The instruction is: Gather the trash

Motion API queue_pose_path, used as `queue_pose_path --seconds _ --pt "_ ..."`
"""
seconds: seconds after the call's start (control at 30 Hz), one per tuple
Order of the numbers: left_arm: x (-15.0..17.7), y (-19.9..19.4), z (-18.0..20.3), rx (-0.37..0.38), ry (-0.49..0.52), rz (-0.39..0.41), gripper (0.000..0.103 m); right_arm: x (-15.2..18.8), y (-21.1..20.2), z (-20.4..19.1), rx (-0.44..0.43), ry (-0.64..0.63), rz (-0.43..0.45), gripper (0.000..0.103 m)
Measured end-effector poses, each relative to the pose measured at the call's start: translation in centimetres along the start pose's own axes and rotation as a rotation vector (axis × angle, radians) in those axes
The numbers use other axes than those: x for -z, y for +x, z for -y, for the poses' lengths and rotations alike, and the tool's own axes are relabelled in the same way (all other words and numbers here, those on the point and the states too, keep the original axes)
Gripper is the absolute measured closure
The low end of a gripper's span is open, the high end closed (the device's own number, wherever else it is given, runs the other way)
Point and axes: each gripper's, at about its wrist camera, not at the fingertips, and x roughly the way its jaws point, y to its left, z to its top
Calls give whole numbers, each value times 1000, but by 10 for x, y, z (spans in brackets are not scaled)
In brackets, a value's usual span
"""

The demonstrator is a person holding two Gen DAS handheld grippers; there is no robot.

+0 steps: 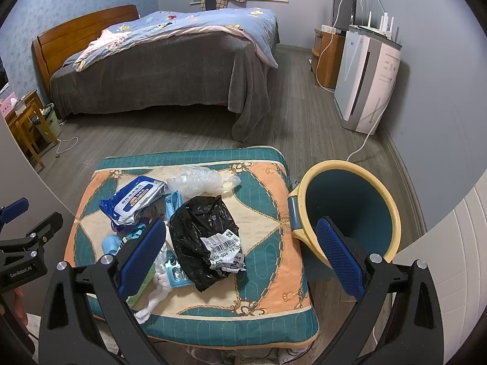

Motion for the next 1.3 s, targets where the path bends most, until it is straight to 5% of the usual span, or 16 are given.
queue_pose_path --seconds 1.3 --pt "-1 5 0 -2 5 -6 5 3 1 1 4 -4 -5 6"
